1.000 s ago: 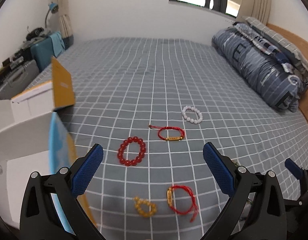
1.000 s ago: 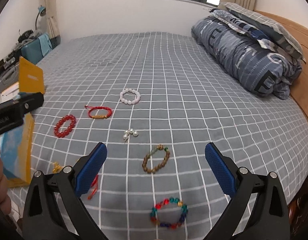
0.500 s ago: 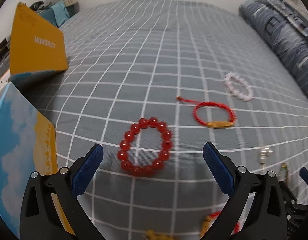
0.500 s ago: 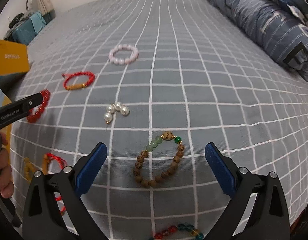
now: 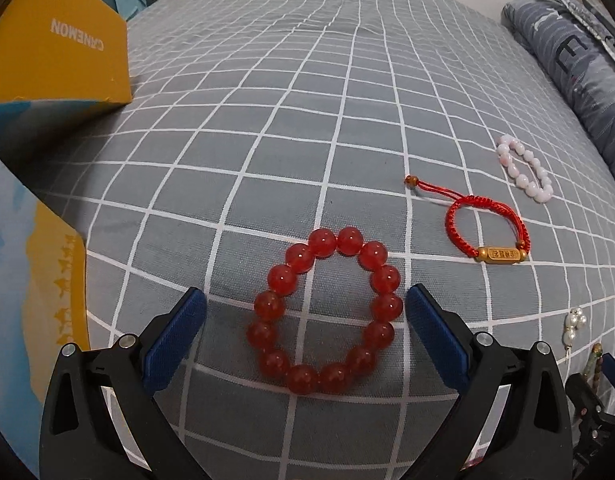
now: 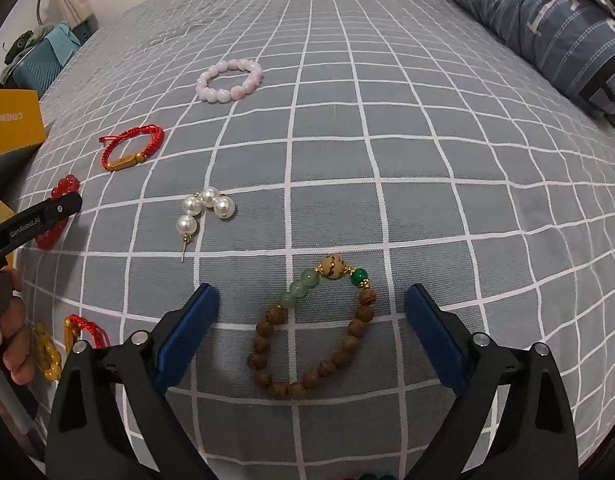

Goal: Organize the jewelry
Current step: 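Close the left tool on the red bead bracelet while the right tool grasps the brown wooden bracelet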

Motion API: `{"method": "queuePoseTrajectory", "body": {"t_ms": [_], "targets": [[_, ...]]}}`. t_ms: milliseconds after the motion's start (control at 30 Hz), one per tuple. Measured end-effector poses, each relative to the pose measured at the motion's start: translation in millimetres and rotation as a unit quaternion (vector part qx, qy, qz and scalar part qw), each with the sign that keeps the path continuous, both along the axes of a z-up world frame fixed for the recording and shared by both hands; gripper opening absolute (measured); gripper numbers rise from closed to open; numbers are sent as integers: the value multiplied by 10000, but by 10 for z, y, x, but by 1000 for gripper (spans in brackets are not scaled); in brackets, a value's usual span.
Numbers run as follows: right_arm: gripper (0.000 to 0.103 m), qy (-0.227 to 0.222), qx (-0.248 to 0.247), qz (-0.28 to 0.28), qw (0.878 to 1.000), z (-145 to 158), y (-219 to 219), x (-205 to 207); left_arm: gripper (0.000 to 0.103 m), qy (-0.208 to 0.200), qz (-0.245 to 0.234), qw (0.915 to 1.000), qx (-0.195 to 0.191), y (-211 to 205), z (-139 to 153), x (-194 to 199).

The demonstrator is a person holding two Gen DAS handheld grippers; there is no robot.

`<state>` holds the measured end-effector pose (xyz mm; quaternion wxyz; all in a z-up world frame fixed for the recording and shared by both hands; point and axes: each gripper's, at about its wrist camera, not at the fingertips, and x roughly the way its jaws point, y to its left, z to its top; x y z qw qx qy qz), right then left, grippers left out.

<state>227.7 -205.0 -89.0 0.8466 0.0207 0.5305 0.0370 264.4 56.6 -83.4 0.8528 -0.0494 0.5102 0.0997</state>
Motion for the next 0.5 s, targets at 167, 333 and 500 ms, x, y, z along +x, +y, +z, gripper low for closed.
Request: {"method": "queuePoseTrajectory", "body": {"t_ms": [167, 333, 500], "targets": [[84, 49, -26, 51, 10000, -19, 7, 24, 95, -116, -39, 9998, 127, -37, -15, 1], [73, 74, -33, 56, 10000, -1, 24, 32, 74, -91, -128, 9999, 52, -80, 32, -32], [55, 79, -21, 4, 10000, 11, -8, -44, 59, -9, -166, 9998, 139, -117, 44, -44]]}}
